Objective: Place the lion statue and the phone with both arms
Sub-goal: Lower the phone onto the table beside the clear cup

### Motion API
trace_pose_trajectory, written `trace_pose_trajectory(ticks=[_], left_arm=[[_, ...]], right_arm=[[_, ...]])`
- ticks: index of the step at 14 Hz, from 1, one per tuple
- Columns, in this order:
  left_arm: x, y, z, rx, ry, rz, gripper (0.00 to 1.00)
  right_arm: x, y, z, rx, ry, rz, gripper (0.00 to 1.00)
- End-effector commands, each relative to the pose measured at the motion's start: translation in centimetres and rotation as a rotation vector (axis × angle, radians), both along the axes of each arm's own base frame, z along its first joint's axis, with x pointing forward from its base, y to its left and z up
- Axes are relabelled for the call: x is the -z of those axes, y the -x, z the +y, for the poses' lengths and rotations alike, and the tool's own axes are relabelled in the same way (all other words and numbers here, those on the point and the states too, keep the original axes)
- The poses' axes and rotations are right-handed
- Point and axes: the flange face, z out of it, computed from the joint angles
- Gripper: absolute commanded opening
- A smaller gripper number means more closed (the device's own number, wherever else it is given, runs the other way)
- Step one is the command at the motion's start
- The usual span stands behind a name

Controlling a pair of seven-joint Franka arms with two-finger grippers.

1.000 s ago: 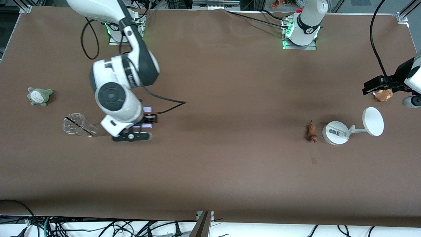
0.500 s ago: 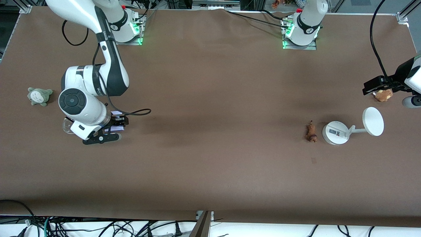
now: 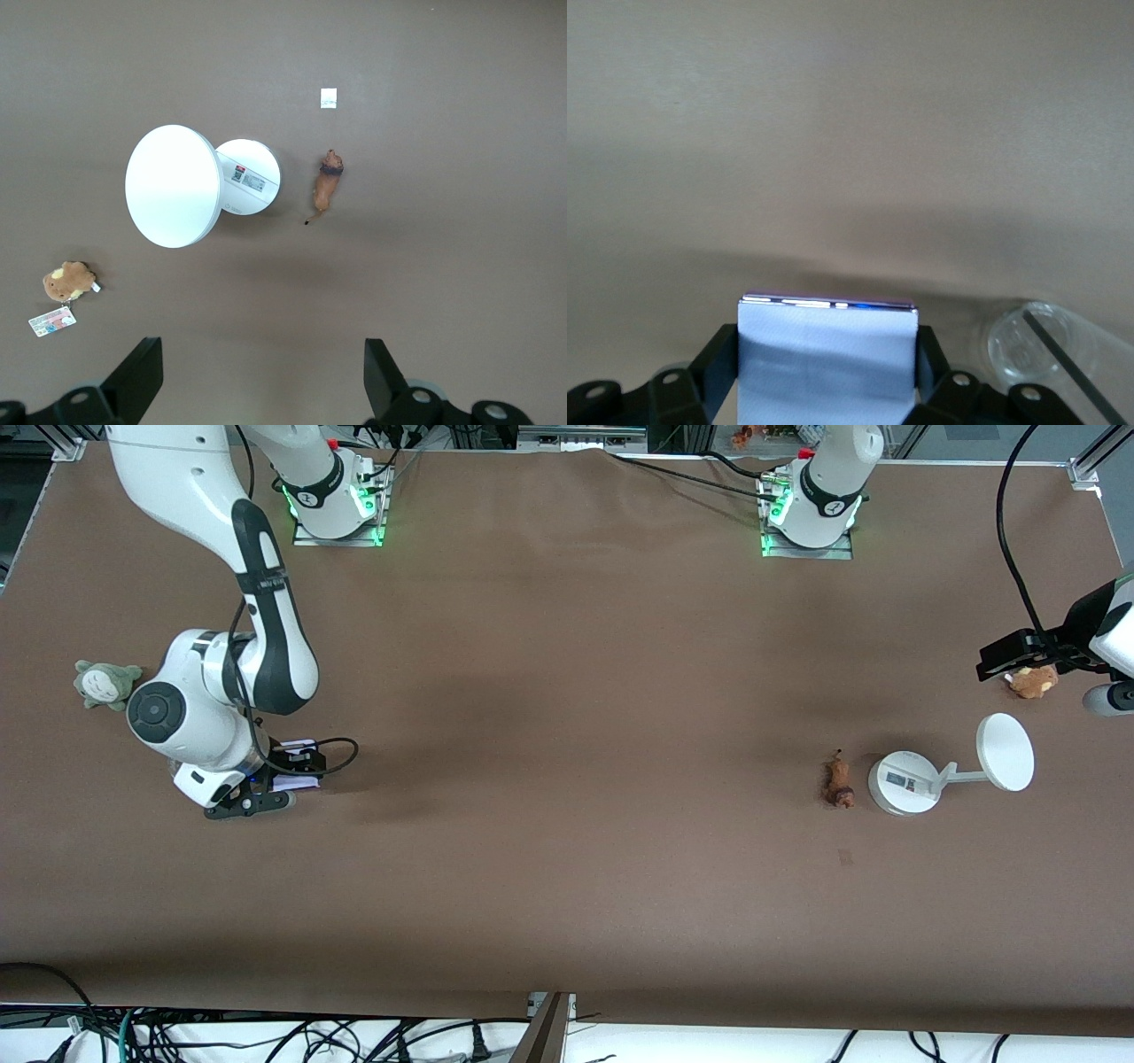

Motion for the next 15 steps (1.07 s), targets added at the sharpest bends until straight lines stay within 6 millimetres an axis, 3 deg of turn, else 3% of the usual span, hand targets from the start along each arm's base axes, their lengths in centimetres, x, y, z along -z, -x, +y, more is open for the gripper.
trace_pose_trajectory(ticks=[1, 4, 7, 8, 10, 15], left_arm=[[-0.5, -0.4, 0.0, 0.016, -0.002, 0.0, 1.0], [-0.5, -0.4, 0.0, 0.016, 0.0, 0.0, 1.0], [-0.5, -0.4, 0.1, 0.014, 0.0, 0.0, 1.0], [-0.5, -0.4, 0.0, 0.016, 0.0, 0.0, 1.0], [-0.5, -0.4, 0.1, 0.014, 0.0, 0.0, 1.0], [-0.5, -0.4, 0.1, 0.014, 0.0, 0.0, 1.0]], right_arm=[[2.0, 0.3, 0.5, -0.006, -0.009, -0.033, 0.55], [4.3, 0.5, 0.6, -0.022, 0.017, -0.053, 0.55], [5.0, 0.6, 0.5, -0.027, 0.023, -0.049, 0.58], [5.0, 0.6, 0.5, -0.027, 0.023, -0.049, 0.67], [5.0, 0.6, 0.4, -0.024, 0.023, -0.048, 0.98], [4.2, 0.3, 0.4, -0.024, 0.014, -0.052, 0.99]])
